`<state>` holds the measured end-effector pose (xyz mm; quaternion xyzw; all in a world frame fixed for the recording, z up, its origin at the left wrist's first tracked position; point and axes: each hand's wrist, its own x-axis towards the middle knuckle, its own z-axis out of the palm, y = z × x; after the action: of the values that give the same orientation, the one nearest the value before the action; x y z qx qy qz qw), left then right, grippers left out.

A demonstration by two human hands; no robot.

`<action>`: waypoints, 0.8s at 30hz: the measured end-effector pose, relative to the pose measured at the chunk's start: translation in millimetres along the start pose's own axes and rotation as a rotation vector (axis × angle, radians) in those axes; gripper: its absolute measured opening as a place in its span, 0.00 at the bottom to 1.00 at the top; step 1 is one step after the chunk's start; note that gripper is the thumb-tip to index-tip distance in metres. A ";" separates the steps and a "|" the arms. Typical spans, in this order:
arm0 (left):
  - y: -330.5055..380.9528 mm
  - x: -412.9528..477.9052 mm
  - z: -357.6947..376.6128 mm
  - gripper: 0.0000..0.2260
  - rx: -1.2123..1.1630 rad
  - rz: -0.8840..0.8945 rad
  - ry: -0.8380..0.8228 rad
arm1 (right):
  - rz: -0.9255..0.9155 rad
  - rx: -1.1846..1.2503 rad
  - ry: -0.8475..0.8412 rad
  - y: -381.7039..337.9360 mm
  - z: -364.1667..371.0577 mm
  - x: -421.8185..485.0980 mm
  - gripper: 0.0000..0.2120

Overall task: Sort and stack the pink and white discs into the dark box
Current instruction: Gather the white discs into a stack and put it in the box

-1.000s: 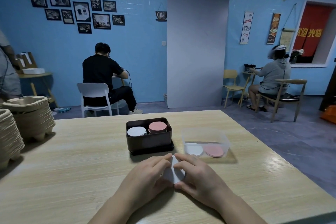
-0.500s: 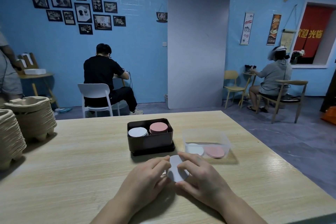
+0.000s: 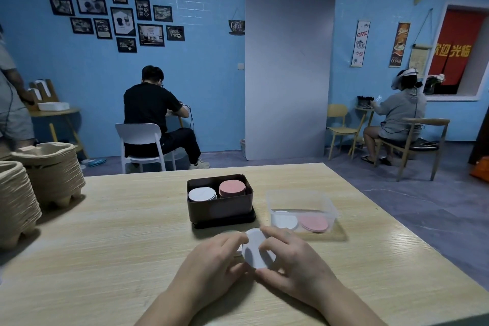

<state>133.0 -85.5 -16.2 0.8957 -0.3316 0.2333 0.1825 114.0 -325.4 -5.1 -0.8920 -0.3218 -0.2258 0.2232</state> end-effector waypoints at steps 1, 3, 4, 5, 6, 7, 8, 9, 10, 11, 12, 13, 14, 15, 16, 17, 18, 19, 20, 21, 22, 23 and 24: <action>0.5 -0.3 -1.6 0.19 -0.010 -0.028 0.006 | 0.004 0.002 0.010 -0.5 -0.4 0.0 0.15; -0.4 -0.5 -4.6 0.18 -0.024 -0.116 0.023 | 0.023 0.002 0.025 -1.3 -1.2 -0.1 0.15; -1.8 -0.4 -5.0 0.18 -0.017 -0.159 0.021 | 0.031 -0.003 0.031 -1.3 -1.3 -0.6 0.15; -3.3 0.3 -4.6 0.17 0.002 -0.194 0.012 | 0.037 -0.009 0.034 -0.9 -1.1 -1.0 0.15; -4.3 1.0 -4.0 0.18 0.023 -0.223 -0.003 | 0.043 -0.016 0.032 -0.2 -0.7 -1.5 0.15; -4.8 1.8 -3.2 0.18 0.039 -0.250 -0.025 | 0.049 -0.021 0.027 0.2 -0.5 -1.6 0.15; -4.2 2.3 -3.0 0.19 0.046 -0.269 -0.042 | 0.057 -0.023 0.023 0.9 -0.3 -1.9 0.15; -4.1 2.4 -2.7 0.19 0.046 -0.283 -0.054 | 0.064 -0.023 0.020 1.3 -0.1 -1.9 0.16; -4.0 2.4 -2.9 0.18 0.042 -0.290 -0.053 | 0.069 -0.024 0.017 1.8 0.1 -2.0 0.16; -4.5 2.5 -2.9 0.16 0.036 -0.297 -0.048 | 0.073 -0.027 0.014 2.3 0.3 -2.0 0.16; -5.5 2.6 -3.1 0.15 0.027 -0.304 -0.037 | 0.073 -0.030 0.011 2.5 0.4 -2.0 0.16; -6.2 2.5 -3.4 0.14 0.012 -0.313 -0.028 | 0.072 -0.031 0.008 3.0 0.7 -1.9 0.16; -6.2 2.5 -3.9 0.13 0.001 -0.319 -0.022 | 0.072 -0.030 0.006 3.0 0.7 -1.8 0.15; -5.8 2.2 -4.3 0.13 -0.005 -0.325 -0.021 | 0.074 -0.029 0.006 3.0 0.6 -1.9 0.15; -4.5 2.0 -4.8 0.13 -0.006 -0.329 -0.017 | 0.076 -0.029 0.005 2.9 0.4 -2.2 0.15; -3.1 1.6 -5.1 0.12 -0.007 -0.336 -0.011 | 0.078 -0.029 0.001 2.7 0.1 -2.2 0.15; -2.0 1.3 -5.6 0.11 -0.006 -0.345 0.002 | 0.081 -0.030 -0.004 2.6 -0.1 -2.5 0.15; -1.3 0.9 -6.1 0.11 0.000 -0.358 0.020 | 0.083 -0.032 -0.008 2.7 -0.2 -2.5 0.15; -1.3 0.4 -6.5 0.10 0.012 -0.368 0.041 | 0.084 -0.035 -0.011 3.0 -0.2 -2.6 0.15; -1.7 0.0 -6.7 0.10 0.028 -0.376 0.066 | 0.087 -0.040 -0.015 3.4 -0.2 -2.5 0.15; -2.3 -0.4 -7.0 0.09 0.046 -0.377 0.093 | 0.091 -0.045 -0.020 3.6 -0.2 -2.6 0.16; -3.1 -1.0 -7.2 0.09 0.064 -0.372 0.118 | 0.096 -0.050 -0.025 3.5 -0.1 -2.5 0.16; -3.4 -1.4 -7.5 0.09 0.080 -0.362 0.145 | 0.102 -0.051 -0.029 3.0 -0.3 -2.5 0.16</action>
<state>132.2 -78.8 -11.4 0.9282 -0.1416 0.2734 0.2090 114.2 -328.8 -7.1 -0.9157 -0.2733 -0.2096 0.2068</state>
